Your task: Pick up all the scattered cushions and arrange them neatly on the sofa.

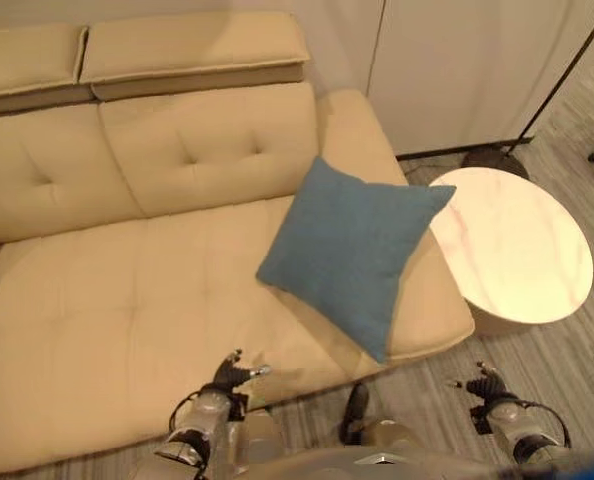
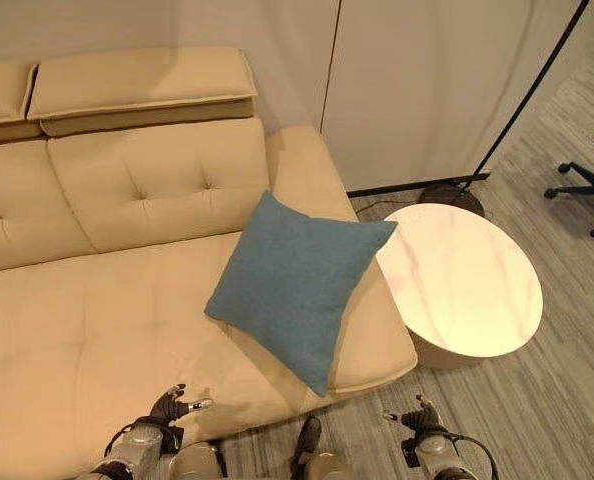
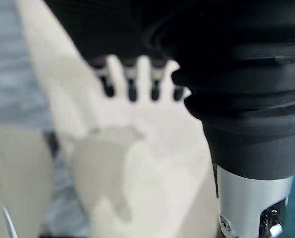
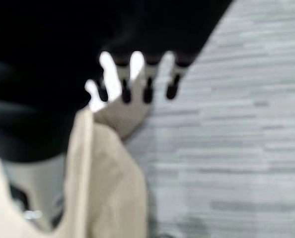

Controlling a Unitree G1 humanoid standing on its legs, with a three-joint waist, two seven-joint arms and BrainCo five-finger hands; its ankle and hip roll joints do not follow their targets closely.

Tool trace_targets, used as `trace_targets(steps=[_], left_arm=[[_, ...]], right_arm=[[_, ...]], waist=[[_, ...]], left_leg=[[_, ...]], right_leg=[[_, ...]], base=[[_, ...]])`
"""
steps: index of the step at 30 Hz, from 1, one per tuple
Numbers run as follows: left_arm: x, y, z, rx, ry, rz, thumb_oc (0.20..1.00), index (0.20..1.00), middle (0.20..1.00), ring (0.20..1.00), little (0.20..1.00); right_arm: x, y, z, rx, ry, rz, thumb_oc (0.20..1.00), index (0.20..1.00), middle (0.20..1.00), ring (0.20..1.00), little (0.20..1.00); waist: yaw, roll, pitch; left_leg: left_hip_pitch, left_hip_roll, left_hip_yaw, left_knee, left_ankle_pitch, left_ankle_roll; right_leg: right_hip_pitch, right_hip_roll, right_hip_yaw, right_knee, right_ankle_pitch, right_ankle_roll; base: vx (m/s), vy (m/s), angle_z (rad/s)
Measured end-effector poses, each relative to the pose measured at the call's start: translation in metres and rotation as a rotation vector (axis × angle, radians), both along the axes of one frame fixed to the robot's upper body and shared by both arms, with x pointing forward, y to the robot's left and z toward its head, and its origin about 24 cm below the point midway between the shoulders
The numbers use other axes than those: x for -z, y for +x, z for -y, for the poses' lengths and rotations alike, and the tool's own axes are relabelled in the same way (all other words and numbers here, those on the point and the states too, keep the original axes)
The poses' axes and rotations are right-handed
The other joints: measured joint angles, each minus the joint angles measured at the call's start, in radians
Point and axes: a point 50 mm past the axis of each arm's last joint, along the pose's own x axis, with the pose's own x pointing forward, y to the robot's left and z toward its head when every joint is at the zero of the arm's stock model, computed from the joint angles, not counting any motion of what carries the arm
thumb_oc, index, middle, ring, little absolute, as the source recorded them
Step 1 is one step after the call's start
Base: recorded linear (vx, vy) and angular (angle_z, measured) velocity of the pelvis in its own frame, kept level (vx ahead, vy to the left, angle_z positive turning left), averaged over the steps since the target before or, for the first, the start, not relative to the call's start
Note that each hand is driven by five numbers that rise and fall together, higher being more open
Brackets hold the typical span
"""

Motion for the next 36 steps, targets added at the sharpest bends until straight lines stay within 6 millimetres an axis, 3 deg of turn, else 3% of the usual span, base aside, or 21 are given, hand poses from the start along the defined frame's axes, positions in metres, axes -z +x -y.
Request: trace_targets(steps=[3,5,6,11,17,22,23,30,36], left_arm=[[-0.007,0.002,-0.017,-0.025,0.05,0.032,1.0,1.0,1.0,1.0,1.0],[-0.014,0.008,-0.028,-0.034,0.09,0.068,1.0,1.0,1.0,1.0,1.0],[-0.027,0.021,-0.039,-0.055,0.117,0.131,1.0,1.0,1.0,1.0,1.0],[-0.057,0.048,-0.056,-0.071,0.182,0.29,1.0,1.0,1.0,1.0,1.0],[-0.085,0.079,-0.049,-0.099,0.2,0.457,1.0,1.0,1.0,1.0,1.0],[-0.112,0.115,-0.04,-0.124,0.181,0.571,1.0,1.0,1.0,1.0,1.0],[-0.125,0.129,-0.035,-0.128,0.165,0.623,1.0,1.0,1.0,1.0,1.0],[-0.166,0.167,-0.03,-0.16,0.106,0.762,1.0,1.0,1.0,1.0,1.0],[-0.237,0.201,-0.042,-0.19,0.135,0.964,1.0,1.0,1.0,1.0,1.0]], right_arm=[[0.0,-0.007,-0.003,0.025,0.009,0.029,1.0,1.0,1.0,1.0,1.0],[-0.005,0.002,-0.005,0.015,0.009,0.081,1.0,1.0,1.0,1.0,1.0],[-0.015,0.016,-0.009,-0.006,0.012,0.159,1.0,1.0,1.0,1.0,1.0],[-0.043,0.05,-0.019,-0.051,0.014,0.336,1.0,1.0,1.0,1.0,1.0],[-0.077,0.078,-0.038,-0.09,0.026,0.541,1.0,1.0,1.0,1.0,1.0],[-0.094,0.095,-0.055,-0.104,0.053,0.64,1.0,1.0,1.0,1.0,1.0],[-0.102,0.105,-0.064,-0.129,0.074,0.68,1.0,1.0,1.0,1.0,1.0],[-0.142,0.134,-0.099,-0.178,0.197,0.873,1.0,1.0,1.0,1.0,1.0],[-0.2,0.154,-0.121,-0.25,0.301,1.113,1.0,1.0,1.0,1.0,1.0]], waist=[[-0.014,-0.029,-0.026],[-0.012,-0.038,-0.032],[-0.019,-0.04,-0.033],[-0.008,-0.037,-0.034],[-0.027,-0.039,-0.027],[-0.051,-0.065,0.02],[-0.06,-0.079,0.053],[-0.087,-0.1,0.111],[-0.113,-0.154,0.153]], left_leg=[[0.059,-0.053,0.003,-0.072,0.014,0.018],[0.073,-0.083,0.012,-0.089,0.01,0.035],[0.072,-0.109,0.012,-0.088,0.002,0.052],[0.074,-0.136,0.039,-0.089,-0.006,0.063],[0.043,-0.127,0.075,-0.087,-0.012,0.06],[-0.072,-0.123,0.098,-0.032,-0.011,0.066],[-0.1,-0.125,0.112,-0.027,-0.006,0.07],[-0.205,-0.115,0.13,0.04,-0.021,0.071],[-0.348,-0.094,0.142,0.161,-0.068,0.074]], right_leg=[[0.02,-0.047,0.01,0.003,-0.006,0.035],[0.02,-0.069,0.024,0.004,0.001,0.054],[0.016,-0.095,0.028,0.006,0.004,0.067],[0.003,-0.124,0.063,0.005,0.014,0.091],[-0.055,-0.11,0.11,0.003,0.035,0.099],[-0.171,-0.115,0.143,0.023,0.068,0.096],[-0.207,-0.115,0.155,0.023,0.087,0.095],[-0.301,-0.112,0.182,0.031,0.118,0.088],[-0.406,-0.112,0.198,0.038,0.152,0.086]], base=[[0.08,0.144,-0.01],[0.04,0.152,-0.08],[0.05,0.19,0.01],[0.02,0.1,-0.13],[-0.06,0.064,-0.26],[-0.08,0.048,-0.18],[-0.01,0.062,-0.2],[-0.04,0.066,-0.11],[0.0,0.072,-0.08]])
